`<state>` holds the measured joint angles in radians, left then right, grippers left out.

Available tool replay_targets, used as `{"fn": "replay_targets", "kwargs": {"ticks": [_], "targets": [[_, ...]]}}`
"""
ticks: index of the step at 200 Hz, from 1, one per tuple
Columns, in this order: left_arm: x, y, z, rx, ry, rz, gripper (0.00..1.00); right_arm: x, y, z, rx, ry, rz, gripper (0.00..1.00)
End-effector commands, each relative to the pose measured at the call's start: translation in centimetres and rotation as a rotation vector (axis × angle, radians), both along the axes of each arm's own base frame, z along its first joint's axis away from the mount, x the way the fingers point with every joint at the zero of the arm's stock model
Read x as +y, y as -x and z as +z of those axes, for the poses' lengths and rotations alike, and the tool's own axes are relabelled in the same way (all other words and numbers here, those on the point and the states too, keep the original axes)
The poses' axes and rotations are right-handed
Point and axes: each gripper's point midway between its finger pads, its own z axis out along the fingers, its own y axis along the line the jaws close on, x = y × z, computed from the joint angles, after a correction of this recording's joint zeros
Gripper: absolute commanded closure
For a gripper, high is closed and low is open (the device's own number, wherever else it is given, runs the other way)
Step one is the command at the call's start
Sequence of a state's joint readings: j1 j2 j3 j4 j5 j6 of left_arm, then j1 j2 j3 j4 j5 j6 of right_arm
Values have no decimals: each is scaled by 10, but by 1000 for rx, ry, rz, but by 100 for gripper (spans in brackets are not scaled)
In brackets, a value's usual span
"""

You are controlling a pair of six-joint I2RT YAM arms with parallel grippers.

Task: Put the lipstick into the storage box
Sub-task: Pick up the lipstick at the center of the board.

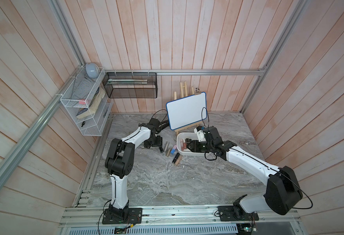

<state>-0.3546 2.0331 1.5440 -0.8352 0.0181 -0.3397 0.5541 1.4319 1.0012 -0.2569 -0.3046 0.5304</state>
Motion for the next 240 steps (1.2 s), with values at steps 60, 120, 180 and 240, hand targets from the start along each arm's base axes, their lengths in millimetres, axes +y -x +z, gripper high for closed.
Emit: {"fn": "replay_targets", "kwargs": {"ticks": [60, 120, 180, 240], "targets": [[-10, -17, -3, -6, 12, -7, 25, -2, 3, 1, -24, 5, -2, 59], [-18, -22, -13, 8, -10, -17, 26, -4, 4, 2, -30, 4, -6, 59], [-14, -16, -31, 47, -53, -25, 38, -7, 5, 2, -36, 5, -13, 59], [-6, -6, -39, 64, -95, -29, 54, -7, 5, 2, -38, -4, -18, 59]]}}
